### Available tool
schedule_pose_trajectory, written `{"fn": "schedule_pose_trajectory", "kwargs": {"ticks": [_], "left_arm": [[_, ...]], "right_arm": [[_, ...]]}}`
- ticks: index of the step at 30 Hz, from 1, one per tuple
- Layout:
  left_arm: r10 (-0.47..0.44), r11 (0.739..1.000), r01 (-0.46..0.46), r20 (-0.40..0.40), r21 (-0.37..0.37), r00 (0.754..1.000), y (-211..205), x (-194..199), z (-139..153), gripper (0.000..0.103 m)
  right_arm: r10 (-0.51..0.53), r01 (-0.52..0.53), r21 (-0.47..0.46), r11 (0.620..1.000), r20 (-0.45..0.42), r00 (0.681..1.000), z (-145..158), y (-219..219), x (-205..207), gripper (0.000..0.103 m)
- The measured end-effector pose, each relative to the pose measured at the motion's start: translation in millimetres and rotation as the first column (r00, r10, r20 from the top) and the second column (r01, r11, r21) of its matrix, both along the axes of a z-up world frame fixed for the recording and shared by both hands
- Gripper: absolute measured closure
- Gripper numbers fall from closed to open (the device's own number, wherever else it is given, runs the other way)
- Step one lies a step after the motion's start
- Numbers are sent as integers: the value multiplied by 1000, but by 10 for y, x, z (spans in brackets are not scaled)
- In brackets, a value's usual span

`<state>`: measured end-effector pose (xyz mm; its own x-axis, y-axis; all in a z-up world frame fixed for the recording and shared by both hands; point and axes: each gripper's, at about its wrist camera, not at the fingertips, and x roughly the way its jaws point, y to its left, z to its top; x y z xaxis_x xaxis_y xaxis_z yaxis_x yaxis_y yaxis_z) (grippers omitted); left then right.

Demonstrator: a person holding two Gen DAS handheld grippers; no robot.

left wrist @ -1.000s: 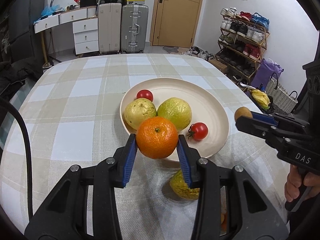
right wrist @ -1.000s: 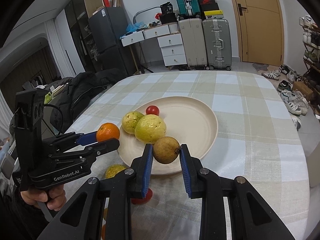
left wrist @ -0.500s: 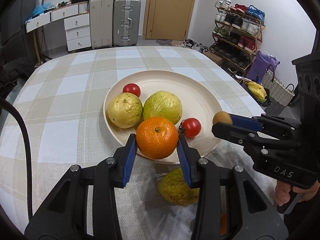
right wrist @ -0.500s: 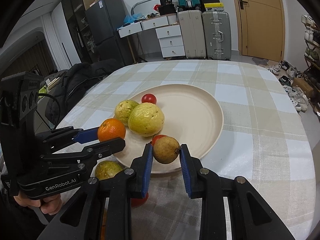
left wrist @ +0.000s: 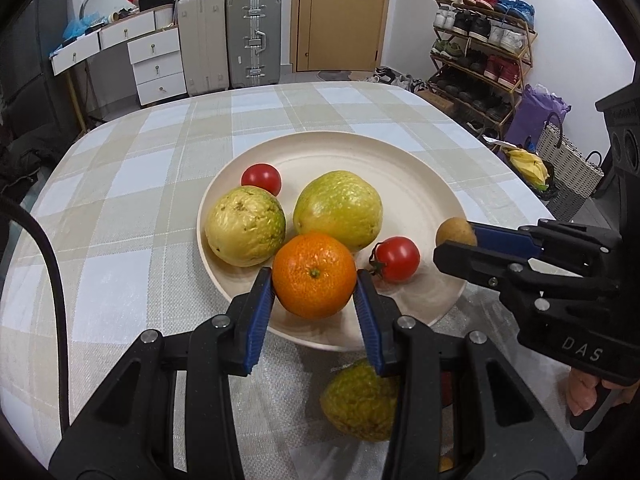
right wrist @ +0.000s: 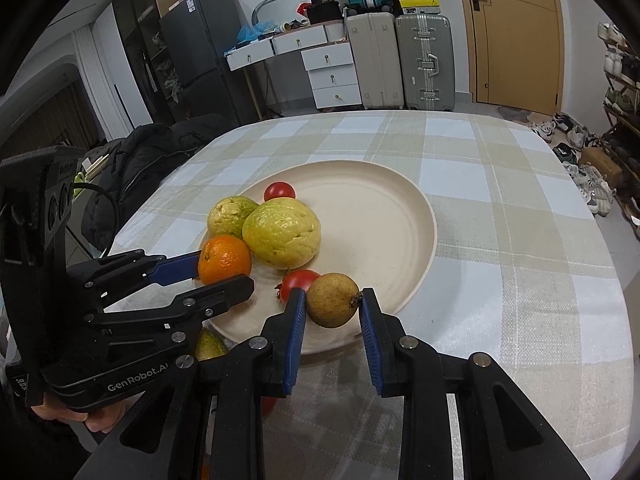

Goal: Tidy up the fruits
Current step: 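Carry the orange into the plate with the left tool while the right tool places the pear there, then move both open tools back toward the remaining loose fruit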

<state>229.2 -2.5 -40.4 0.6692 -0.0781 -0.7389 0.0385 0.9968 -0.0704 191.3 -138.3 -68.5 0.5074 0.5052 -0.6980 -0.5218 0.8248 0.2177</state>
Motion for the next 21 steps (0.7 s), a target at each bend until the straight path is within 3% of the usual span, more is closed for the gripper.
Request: {"fn": "schedule_pose_trajectory", "kwargs": {"ticks": [9, 13, 15, 19, 20, 21], "left_arm": [[-3, 1000, 3, -9, 7, 1000, -20, 35, -5, 65], [-15, 1000, 15, -6, -8, 1000, -11, -11, 16, 62], [-26, 999, 26, 1, -22, 1000, 1, -61, 45, 55], [-19, 1000, 20, 37, -3, 999, 15, -225, 151, 25], [-15, 1000, 15, 47, -1, 999, 20, -283, 181, 18], [-10, 1000, 10, 57, -1, 998, 34, -329, 204, 17]], "right_arm": [[7, -7, -7, 1000, -1, 1000, 10, -7, -11, 73], [2, -2, -4, 1000, 16, 1000, 63, -24, -41, 50], [-7, 7, -3, 1000, 27, 1000, 95, -46, -71, 44], [-12, 11, 9, 1000, 45, 999, 170, -135, -183, 15], [-15, 14, 16, 1000, 49, 999, 187, -163, -212, 11], [-17, 15, 32, 999, 51, 999, 207, -196, -245, 10]]}}
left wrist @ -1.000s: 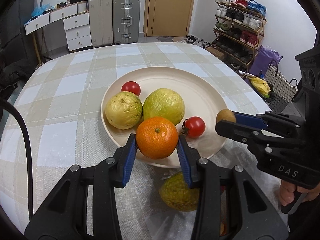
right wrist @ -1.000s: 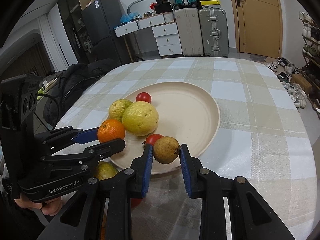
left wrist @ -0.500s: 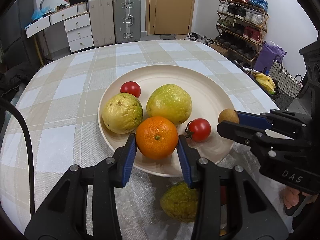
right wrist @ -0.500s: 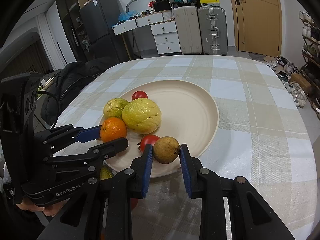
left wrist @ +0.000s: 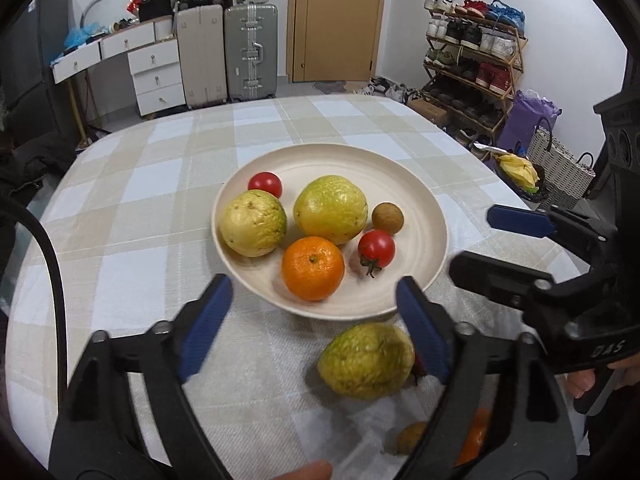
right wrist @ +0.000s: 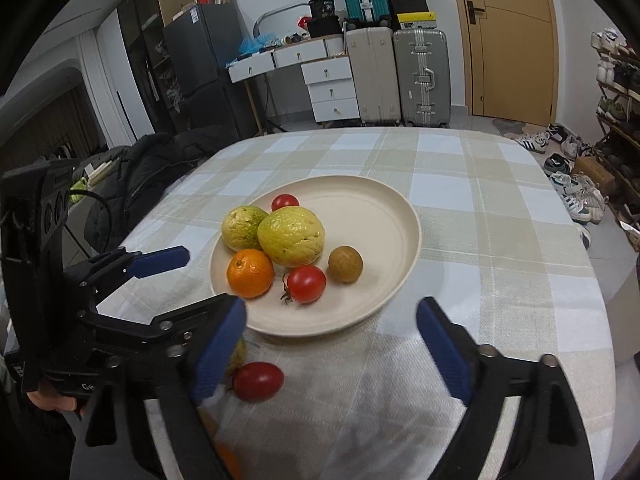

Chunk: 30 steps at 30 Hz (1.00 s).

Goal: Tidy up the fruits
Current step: 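Move both open tools back toward the remaining loose fruit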

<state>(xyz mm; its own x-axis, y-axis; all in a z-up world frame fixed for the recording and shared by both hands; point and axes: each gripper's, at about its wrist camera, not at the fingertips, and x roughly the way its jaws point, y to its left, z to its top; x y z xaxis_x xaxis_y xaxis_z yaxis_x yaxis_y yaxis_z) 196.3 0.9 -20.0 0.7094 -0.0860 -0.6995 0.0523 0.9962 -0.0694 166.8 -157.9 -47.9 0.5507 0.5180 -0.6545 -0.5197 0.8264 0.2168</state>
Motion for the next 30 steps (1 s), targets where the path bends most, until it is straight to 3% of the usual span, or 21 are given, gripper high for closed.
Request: {"fn": "schedule_pose_trajectory", "kwargs": {"ticks": [3, 5, 10, 21, 30], "left_arm": [[13, 1000, -13, 18, 0, 1000, 47, -155, 67, 13], [30, 1000, -30, 31, -4, 999, 82, -260, 101, 0], [49, 998, -47, 54, -28, 997, 147, -531, 175, 1], [58, 998, -58, 59, 1, 997, 172, -923, 243, 1], [51, 999, -51, 35, -5, 998, 164, -987, 209, 1]], "right_arm": [[17, -16, 36, 999, -18, 1000, 54, -63, -97, 1], [16, -15, 11, 1000, -7, 1000, 87, -70, -176, 0], [24, -23, -17, 1000, 25, 999, 146, -119, -410, 0], [5, -4, -65, 998, 6, 1000, 134, -176, -622, 0], [38, -38, -111, 993, -7, 999, 104, -105, -707, 0]]}}
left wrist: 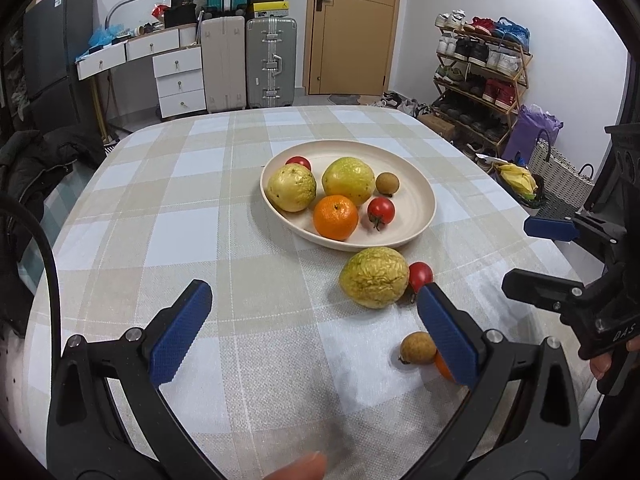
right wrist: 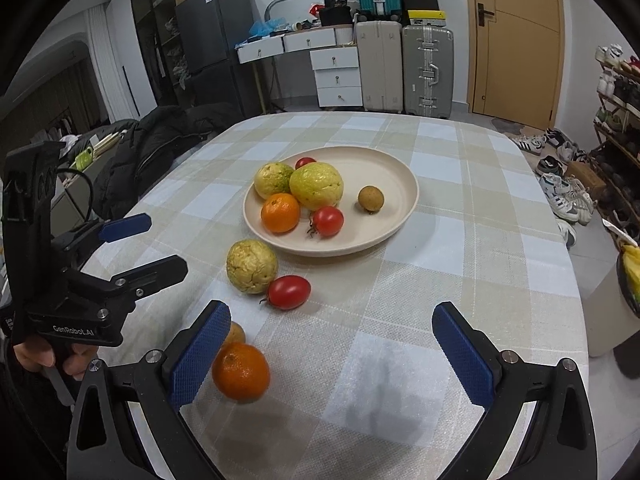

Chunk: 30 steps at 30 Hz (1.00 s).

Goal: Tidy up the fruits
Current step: 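Move both open tools back toward the remaining loose fruit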

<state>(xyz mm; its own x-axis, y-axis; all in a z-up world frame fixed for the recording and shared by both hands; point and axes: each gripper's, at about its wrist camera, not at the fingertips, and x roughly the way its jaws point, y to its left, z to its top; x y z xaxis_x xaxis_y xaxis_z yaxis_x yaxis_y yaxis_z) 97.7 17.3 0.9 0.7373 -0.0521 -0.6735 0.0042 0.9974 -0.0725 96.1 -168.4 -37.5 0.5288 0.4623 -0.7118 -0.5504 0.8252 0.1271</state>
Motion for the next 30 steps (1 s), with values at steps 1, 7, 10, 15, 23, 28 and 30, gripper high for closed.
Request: {"fn": "schedule_pose_trajectory", "kwargs": {"ticks": [1, 7, 10, 15, 23, 28, 30], "left_arm": [[-1, 1000, 1, -5, 2, 1000, -8, -5, -10, 1], [-10, 999, 11, -9, 34, 1000, -59, 12, -31, 1], [-17, 1000, 17, -17, 24, 1000, -67, 24, -43, 1], [-20, 999, 21, -31, 36, 999, -89, 45, -74, 1], [-23, 999, 25, -64, 32, 998, -69, 98, -146, 1], [-28, 999, 31, -77, 36, 997, -78, 126, -187, 1], [-29, 999, 32, -82, 36, 996, -78, 135, -204, 1]], "right_arm": [[4, -4, -10, 1000, 1, 1000, -2, 15, -7, 0], [30, -30, -47, 998, -7, 1000, -46, 87, -26, 0], [42, -43, -63, 997, -26, 999, -102, 119, -24, 0], [82, -85, -78, 993, -44, 996, -153, 191, -64, 0], [156, -164, -95, 982, -92, 984, -272, 334, -147, 0], [191, -204, -77, 976, -148, 970, -372, 364, -138, 0], [204, -218, -73, 973, -162, 966, -411, 381, -139, 0]]}}
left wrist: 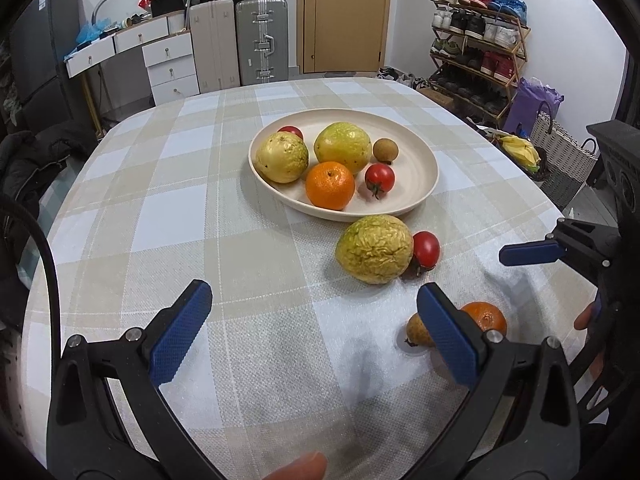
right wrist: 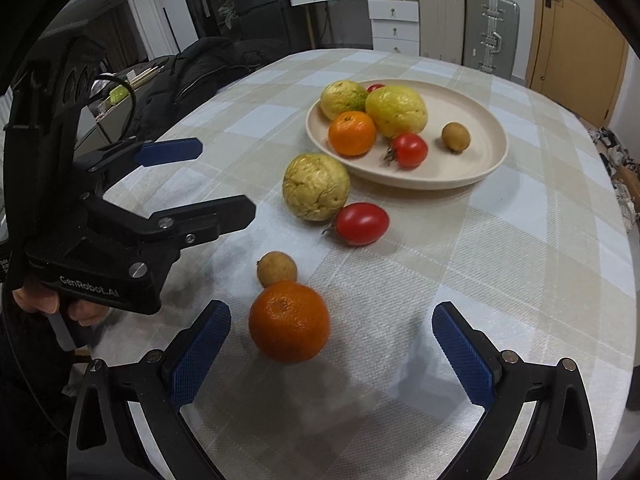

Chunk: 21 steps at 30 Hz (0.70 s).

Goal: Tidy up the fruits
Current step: 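Move both open tools back toward the remaining loose fruit, then grasp a second orange with the right tool while the left tool approaches a brown pear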

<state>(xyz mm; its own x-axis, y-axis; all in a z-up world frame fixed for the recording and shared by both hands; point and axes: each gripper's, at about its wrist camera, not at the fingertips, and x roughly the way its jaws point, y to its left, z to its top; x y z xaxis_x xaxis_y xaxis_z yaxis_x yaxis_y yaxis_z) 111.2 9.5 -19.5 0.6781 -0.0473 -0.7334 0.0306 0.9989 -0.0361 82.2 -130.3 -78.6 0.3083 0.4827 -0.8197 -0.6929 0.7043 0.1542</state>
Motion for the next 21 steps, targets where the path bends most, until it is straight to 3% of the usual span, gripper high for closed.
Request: {"fn": "schedule_pose_trajectory", "kwargs": {"ticks": [5, 9, 12, 16, 21], "left_arm": [[-5, 1000, 5, -7, 4, 1000, -7, 14, -22, 1], [0, 1000, 0, -7, 11, 1000, 0, 32, -37, 1], [3, 1000, -2, -11, 7, 1000, 9, 42, -47, 1], [2, 1000, -2, -11, 7, 1000, 15, 45, -50, 1], [1, 1000, -1, -13, 8, 1000, 17, 48, -55, 1]], "right_arm": [[19, -19, 6, 1000, -22, 1000, -52, 22, -9, 2], [57, -57, 10, 998, -26, 998, -43, 52, -67, 23], [79, -79, 4, 997, -27, 997, -54, 88, -101, 27], [105, -105, 8, 994, -30, 994, -60, 130, -131, 41], [104, -103, 15, 995, -30, 994, -52, 127, -153, 46]]}}
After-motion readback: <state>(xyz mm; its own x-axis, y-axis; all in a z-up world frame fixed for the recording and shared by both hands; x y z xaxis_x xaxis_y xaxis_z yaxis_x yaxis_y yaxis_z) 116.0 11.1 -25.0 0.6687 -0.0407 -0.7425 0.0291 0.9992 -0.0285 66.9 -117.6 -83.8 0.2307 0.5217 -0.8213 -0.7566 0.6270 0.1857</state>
